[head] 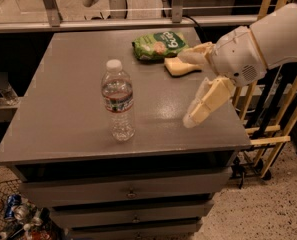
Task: Knock water bottle over
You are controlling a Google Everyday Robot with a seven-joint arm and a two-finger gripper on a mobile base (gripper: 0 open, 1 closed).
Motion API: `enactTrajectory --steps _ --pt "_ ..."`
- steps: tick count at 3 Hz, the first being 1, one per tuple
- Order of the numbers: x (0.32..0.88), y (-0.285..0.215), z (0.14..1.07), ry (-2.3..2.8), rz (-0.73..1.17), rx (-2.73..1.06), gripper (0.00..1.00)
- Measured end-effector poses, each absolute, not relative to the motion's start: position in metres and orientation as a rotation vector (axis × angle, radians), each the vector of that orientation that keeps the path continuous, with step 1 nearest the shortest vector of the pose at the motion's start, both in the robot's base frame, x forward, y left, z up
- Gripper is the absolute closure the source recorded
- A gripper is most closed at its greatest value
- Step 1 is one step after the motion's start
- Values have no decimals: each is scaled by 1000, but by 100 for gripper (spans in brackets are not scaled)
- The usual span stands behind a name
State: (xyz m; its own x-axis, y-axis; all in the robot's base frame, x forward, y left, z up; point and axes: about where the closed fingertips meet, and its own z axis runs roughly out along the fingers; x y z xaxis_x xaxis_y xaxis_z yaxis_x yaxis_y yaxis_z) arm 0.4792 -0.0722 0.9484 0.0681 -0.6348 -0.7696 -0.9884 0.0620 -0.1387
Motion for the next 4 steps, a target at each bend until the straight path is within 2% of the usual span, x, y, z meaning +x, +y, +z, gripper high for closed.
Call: enactTrajectory --steps 3,4 --pt "486 -3 916 1329 965 -1431 0" --pt "488 21 917 1252 1018 -1410 0"
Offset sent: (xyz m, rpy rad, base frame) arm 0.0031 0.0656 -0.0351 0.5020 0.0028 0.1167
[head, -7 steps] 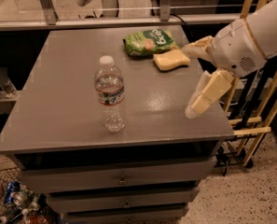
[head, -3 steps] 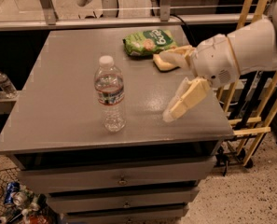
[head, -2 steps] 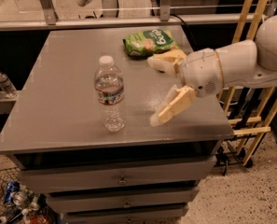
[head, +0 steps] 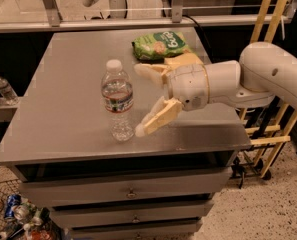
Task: Knock water bottle over
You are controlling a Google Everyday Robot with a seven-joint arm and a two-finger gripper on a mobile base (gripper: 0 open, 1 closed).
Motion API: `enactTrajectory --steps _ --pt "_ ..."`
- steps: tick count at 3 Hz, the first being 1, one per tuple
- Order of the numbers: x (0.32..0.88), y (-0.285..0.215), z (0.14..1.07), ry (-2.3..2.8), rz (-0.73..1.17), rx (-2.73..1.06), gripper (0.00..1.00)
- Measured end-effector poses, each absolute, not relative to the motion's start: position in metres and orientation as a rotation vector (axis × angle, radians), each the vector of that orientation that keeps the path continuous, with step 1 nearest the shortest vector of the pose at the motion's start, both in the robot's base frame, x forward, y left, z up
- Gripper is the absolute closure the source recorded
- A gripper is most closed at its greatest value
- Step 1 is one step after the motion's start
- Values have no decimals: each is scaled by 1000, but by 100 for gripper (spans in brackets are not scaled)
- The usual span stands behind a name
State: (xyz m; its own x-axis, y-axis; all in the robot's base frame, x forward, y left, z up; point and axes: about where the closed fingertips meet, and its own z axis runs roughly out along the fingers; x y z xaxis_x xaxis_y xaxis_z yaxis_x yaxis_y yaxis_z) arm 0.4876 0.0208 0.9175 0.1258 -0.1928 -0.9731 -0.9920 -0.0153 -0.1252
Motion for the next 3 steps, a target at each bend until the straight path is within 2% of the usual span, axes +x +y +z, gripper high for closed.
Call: enactTrajectory --steps 1,2,3 --pt "488 37 919 1206 1053 -1407 0" --pt "487 46 922 1177 1068 -1411 18" --pt "487 51 923 1163 1083 -1411 49"
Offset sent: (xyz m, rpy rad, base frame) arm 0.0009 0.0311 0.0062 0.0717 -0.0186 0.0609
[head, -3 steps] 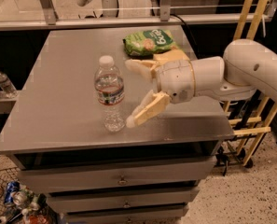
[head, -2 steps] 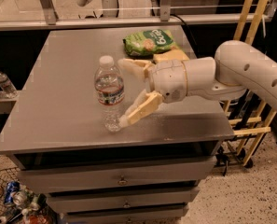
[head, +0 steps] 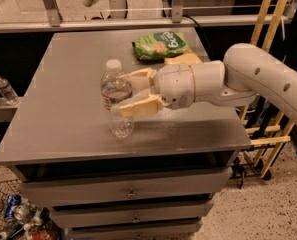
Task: Knock water bottle over
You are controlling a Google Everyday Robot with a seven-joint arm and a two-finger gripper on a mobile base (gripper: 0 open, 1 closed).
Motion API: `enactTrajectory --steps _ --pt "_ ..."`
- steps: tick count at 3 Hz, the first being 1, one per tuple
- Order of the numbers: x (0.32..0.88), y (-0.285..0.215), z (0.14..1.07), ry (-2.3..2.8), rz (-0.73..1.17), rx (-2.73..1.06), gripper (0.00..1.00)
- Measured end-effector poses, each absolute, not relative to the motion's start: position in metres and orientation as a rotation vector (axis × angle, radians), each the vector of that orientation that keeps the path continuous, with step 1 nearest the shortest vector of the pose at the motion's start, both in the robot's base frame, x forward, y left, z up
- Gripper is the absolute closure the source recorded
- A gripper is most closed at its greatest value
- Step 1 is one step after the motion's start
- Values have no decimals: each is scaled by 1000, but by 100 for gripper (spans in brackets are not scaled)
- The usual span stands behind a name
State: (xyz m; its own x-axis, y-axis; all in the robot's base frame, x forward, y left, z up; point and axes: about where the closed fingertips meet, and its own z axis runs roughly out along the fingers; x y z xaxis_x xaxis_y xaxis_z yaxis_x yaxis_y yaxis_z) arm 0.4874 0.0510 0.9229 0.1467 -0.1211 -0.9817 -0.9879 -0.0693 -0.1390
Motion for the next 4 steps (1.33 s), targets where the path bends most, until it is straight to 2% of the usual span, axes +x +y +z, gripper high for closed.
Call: enactTrajectory --steps 2,3,4 --pt "507 46 927 1168 1028 -1460 96" --pt "535 46 931 1225 885 -1615 100" --pt "555 59 925 1307 695 -1828 100"
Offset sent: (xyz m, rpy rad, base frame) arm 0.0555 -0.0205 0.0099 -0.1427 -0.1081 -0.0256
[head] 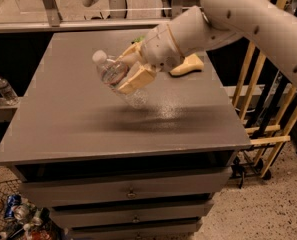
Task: Knock water bottle over
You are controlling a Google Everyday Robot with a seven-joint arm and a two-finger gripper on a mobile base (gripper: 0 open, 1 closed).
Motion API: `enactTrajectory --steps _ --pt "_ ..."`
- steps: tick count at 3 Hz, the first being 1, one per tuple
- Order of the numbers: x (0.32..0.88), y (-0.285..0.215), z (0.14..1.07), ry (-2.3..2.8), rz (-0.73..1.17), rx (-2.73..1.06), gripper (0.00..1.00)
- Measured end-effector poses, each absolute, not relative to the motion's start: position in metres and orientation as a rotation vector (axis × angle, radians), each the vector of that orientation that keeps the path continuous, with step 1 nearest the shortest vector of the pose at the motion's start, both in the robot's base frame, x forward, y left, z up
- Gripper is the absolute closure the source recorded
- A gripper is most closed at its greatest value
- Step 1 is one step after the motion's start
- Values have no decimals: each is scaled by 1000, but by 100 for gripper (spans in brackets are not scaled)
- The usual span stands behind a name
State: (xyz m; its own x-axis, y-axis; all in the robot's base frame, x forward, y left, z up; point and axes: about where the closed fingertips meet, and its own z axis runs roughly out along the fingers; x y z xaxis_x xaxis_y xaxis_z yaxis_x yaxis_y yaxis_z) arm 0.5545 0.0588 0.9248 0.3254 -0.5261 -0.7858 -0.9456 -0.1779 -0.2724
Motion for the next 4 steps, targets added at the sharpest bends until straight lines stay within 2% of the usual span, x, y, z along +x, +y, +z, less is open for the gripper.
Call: enactTrajectory --steps 1,2,3,4 --pt "553 77 910 1349 529 -2059 100" --pt "532 114 867 1304 336 -2443 100" --pt "532 118 834 1267 161 -2690 100" --pt "534 117 834 1261 133 -2713 84"
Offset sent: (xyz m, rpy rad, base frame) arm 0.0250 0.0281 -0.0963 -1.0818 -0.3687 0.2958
